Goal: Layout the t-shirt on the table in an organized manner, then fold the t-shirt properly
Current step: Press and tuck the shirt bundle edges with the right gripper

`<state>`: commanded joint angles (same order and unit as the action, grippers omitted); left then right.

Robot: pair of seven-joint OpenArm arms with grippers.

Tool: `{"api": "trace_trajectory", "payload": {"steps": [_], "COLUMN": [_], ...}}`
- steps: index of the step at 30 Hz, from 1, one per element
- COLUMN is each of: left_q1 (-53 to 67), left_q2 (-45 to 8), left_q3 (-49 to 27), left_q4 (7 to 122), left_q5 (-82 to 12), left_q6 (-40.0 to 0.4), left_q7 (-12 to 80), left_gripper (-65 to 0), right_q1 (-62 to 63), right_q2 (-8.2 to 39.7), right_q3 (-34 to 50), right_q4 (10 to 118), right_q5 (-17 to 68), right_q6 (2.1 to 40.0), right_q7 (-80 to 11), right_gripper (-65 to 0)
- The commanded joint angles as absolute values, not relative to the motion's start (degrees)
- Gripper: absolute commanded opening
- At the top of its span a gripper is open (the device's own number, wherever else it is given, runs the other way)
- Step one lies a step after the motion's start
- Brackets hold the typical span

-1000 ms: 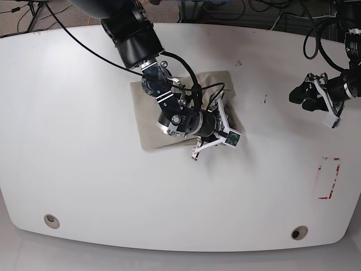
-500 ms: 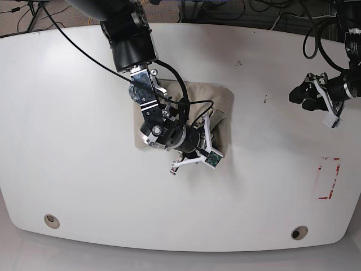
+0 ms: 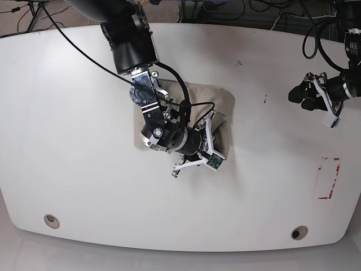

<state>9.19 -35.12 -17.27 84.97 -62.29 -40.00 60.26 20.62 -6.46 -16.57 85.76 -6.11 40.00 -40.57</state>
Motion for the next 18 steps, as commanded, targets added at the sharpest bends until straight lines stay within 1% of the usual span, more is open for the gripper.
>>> {"api": "trace_trajectory", "payload": {"steps": [12, 15, 16, 18], "left_q1": [9.19, 9.27, 9.27, 9.27], "left_q2": [-34.33, -34.33, -34.33, -34.33], "left_q3": [-17.27, -17.27, -17.27, -17.27], "left_q4": [85.05, 85.05, 85.05, 85.05], "left_q5": [-62.29, -62.29, -62.29, -62.29], "left_q6": [-40.00, -40.00, -40.00, -40.00], "left_q7": [60.26, 60.26, 60.26, 60.26], "left_gripper": [-29.9, -29.9, -29.9, -29.9], "right_q1": [22.02, 22.02, 22.11, 22.37], "right_q2": [-6.46, -6.55, -6.73, -7.16], "right_q3": [-16.57, -16.57, -16.57, -16.57], "right_q4": [85.67, 84.00, 83.12, 82.15], "right_q5": [-6.11, -6.11, -6.11, -6.20], "right_q6": [40.00, 40.00, 40.00, 40.00], "right_q7": [-40.57, -40.57, -40.57, -40.40], "right_gripper": [-64.2, -63.7, -61.7, -54.9]}}
